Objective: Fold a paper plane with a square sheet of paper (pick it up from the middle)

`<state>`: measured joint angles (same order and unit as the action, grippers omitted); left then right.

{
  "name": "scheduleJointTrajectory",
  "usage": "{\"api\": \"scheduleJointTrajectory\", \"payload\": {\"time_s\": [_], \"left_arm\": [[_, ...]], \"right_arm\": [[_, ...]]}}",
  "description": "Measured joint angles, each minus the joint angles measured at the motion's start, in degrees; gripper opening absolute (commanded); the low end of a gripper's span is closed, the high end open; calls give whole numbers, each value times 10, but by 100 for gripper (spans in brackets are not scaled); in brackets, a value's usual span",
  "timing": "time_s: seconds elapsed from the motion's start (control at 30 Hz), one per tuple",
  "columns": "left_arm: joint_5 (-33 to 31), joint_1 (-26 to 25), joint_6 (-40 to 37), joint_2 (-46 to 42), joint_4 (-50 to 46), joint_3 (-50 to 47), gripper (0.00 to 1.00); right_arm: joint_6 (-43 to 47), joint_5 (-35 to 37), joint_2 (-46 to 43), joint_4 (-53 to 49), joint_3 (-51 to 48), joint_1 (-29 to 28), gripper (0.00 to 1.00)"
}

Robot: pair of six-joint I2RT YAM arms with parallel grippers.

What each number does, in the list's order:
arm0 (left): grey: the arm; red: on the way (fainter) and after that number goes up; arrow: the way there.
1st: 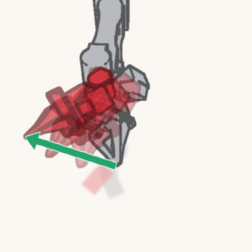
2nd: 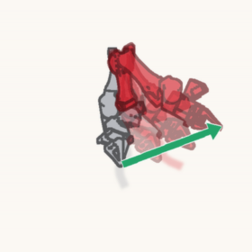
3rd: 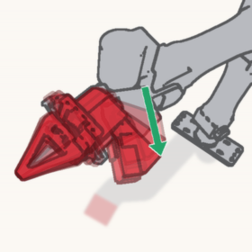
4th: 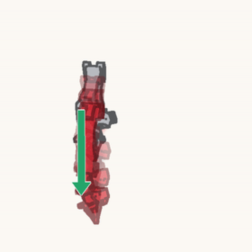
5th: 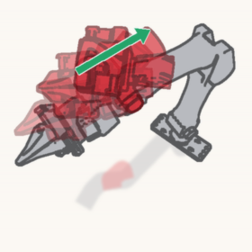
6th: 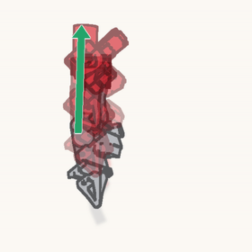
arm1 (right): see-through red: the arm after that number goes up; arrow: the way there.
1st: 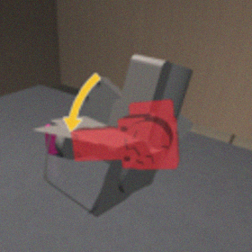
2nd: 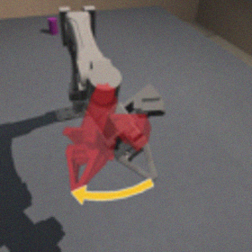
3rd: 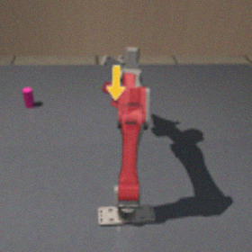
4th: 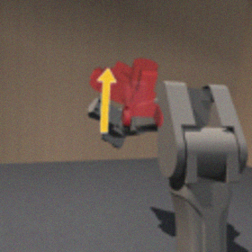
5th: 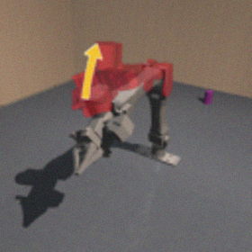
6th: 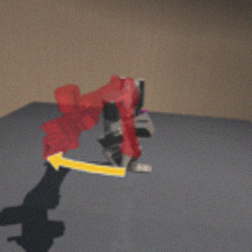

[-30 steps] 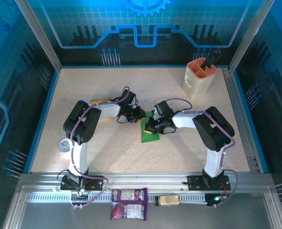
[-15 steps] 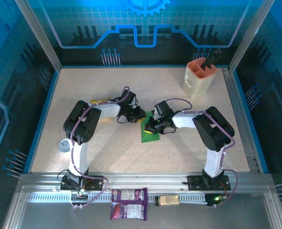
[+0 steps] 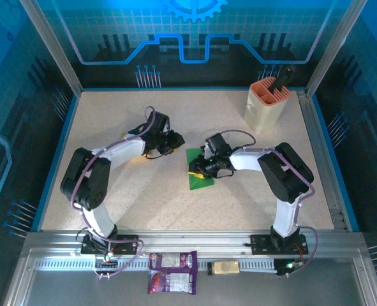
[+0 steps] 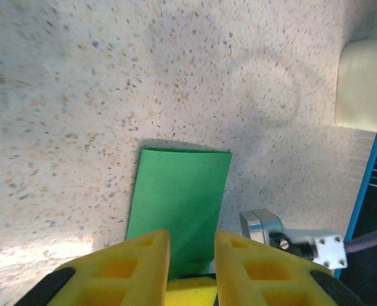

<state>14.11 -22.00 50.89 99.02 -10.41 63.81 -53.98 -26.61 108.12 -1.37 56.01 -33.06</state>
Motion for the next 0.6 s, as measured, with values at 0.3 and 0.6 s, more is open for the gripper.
{"api": "scheduleJointTrajectory", "payload": {"time_s": [0.3,0.6], "left_arm": [[4,-8,3,-38,1,-72,18],[36,-61,14,-37,19,-98,2]], "right_arm": [[13,10,1,-9,0,0,24],[27,26,4,-22,0,0,8]]}}
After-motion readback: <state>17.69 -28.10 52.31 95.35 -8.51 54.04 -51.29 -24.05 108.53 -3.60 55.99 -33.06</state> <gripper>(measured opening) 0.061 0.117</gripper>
